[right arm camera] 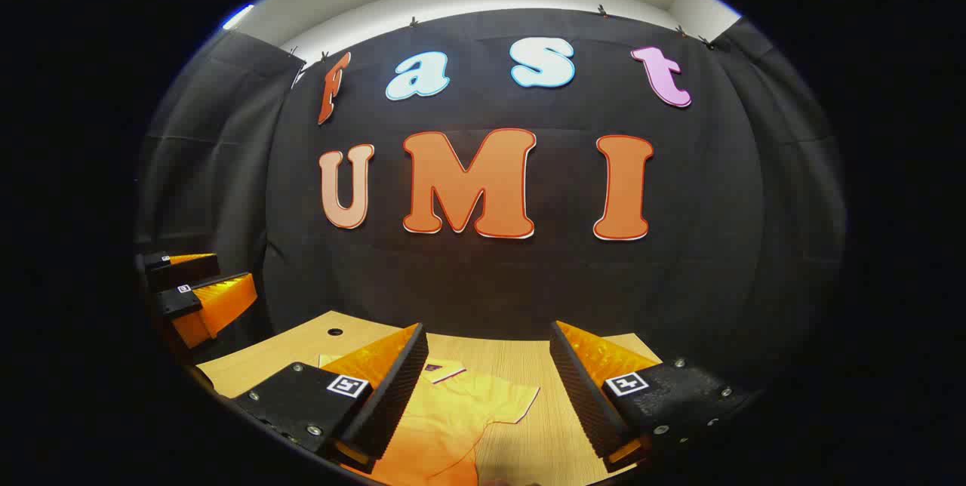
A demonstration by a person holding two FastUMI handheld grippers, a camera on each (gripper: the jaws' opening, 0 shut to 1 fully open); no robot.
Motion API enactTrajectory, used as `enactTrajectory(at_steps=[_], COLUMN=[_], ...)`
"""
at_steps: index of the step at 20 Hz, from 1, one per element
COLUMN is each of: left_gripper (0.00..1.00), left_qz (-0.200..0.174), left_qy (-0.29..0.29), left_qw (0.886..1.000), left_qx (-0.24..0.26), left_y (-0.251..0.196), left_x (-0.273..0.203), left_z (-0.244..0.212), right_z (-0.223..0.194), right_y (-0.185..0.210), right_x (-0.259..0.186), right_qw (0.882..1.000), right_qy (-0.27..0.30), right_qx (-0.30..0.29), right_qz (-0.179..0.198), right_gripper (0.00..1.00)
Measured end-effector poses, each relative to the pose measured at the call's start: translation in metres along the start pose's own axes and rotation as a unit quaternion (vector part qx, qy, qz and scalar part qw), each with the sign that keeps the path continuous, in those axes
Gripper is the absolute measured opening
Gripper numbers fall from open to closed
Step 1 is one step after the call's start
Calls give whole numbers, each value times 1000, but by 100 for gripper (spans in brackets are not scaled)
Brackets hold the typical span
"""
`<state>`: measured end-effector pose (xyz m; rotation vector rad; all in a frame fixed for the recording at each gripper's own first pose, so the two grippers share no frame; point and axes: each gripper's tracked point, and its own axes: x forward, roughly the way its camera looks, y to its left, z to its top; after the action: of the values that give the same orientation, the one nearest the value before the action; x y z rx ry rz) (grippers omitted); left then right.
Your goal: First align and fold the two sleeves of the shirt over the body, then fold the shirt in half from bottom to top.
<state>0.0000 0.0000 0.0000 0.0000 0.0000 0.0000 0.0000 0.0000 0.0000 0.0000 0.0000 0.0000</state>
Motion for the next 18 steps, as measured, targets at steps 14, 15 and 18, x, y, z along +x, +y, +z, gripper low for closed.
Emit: enactTrajectory(at_steps=[14,15,18], left_gripper=[100,100,100], left_qz=[8,11,23], left_qy=[0,2,7], left_qw=[1000,1000,1000], left_qx=[11,10,7], left_y=[-3,-3,1], left_x=[-3,-1,6], left_z=[-7,-7,-12], right_z=[-5,-8,-20], right_y=[0,0,-7], right_x=[10,15,29], right_qw=[1000,1000,1000], right_qy=[4,8,23], right_qx=[-5,-5,-3], right_qz=[12,14,14], right_gripper=[98,98,98])
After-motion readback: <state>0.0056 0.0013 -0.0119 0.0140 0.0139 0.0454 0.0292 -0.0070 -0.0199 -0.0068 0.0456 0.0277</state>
